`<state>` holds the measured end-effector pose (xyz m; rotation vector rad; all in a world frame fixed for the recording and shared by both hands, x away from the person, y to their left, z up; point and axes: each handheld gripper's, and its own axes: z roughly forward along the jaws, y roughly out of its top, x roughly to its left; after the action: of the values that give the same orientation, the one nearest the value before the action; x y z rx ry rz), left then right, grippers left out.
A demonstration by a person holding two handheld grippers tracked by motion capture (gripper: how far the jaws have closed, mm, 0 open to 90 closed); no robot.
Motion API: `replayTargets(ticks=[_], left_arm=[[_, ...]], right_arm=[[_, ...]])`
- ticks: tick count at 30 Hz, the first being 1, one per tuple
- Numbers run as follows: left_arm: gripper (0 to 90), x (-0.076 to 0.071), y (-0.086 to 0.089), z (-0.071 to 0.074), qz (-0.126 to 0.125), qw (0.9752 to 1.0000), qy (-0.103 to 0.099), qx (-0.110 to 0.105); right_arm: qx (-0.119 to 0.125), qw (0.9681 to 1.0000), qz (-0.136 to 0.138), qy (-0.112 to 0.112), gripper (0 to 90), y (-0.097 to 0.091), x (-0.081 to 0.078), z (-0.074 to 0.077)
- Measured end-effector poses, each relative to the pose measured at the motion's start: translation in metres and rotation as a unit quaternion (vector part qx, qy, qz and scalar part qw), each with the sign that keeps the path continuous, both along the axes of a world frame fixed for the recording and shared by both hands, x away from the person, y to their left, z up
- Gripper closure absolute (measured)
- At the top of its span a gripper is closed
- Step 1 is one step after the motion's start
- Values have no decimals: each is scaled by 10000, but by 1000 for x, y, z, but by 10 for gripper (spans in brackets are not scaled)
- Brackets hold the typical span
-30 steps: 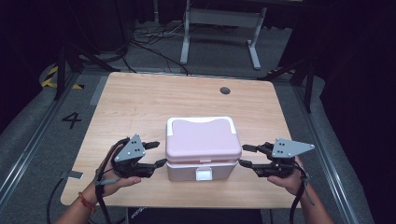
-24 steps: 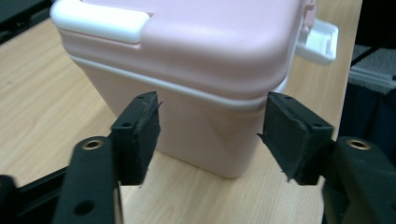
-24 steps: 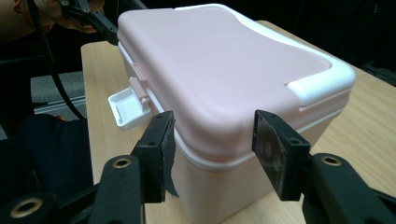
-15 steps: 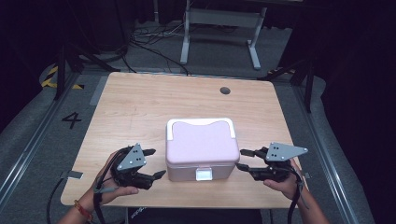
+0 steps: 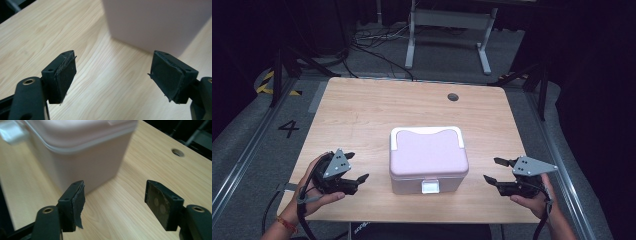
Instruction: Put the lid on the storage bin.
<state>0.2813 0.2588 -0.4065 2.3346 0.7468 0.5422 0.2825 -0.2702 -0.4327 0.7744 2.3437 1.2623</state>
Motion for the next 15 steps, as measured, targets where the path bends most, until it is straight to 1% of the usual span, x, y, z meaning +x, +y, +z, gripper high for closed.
replayTargets(ticks=[1, 2, 3, 4, 5, 6, 7, 8, 9, 10, 11, 12, 13, 15], left_arm=[[213, 2, 4, -4, 49, 10000, 34, 27], [213, 2, 4, -4, 49, 10000, 34, 27], [213, 3, 7, -7, 73, 9999, 43, 118], [210, 6, 14, -14, 152, 9997, 75, 171], [209, 6, 14, -14, 152, 9997, 75, 171], [205, 9, 21, -24, 193, 9994, 179, 245], [202, 11, 24, -28, 214, 9992, 227, 267], [202, 11, 24, -28, 214, 9992, 227, 267], [202, 13, 30, -37, 235, 9987, 340, 305], [202, 13, 30, -37, 235, 9987, 340, 305], [202, 15, 36, -46, 271, 9981, 450, 332], [202, 15, 36, -46, 271, 9981, 450, 332], [202, 15, 41, -53, 279, 9976, 525, 345], [201, 15, 46, -59, 270, 9975, 638, 160]], right_arm=[[-33, 10000, -68, 13, 312, -3, 1, -3], [-33, 10000, -68, 13, 312, -3, 1, -3], [-75, 9998, -188, 70, 303, -7, 2, -9], [-94, 9992, -356, 153, 287, -15, 5, -20], [-94, 9992, -356, 153, 287, -15, 5, -20], [-155, 9980, -549, 258, 269, -22, 8, -32], [-186, 9975, -613, 312, 262, -24, 9, -37], [-186, 9975, -613, 312, 262, -24, 9, -37], [-231, 9960, -766, 408, 257, -31, 12, -51], [-231, 9960, -766, 408, 257, -31, 12, -51], [-114, 9941, -894, 611, 249, -38, 14, -65], [-114, 9941, -894, 611, 249, -38, 14, -65], [-32, 9919, -1021, 751, 242, -42, 15, -74], [58, 9905, -1077, 856, 230, -45, 15, -81]])
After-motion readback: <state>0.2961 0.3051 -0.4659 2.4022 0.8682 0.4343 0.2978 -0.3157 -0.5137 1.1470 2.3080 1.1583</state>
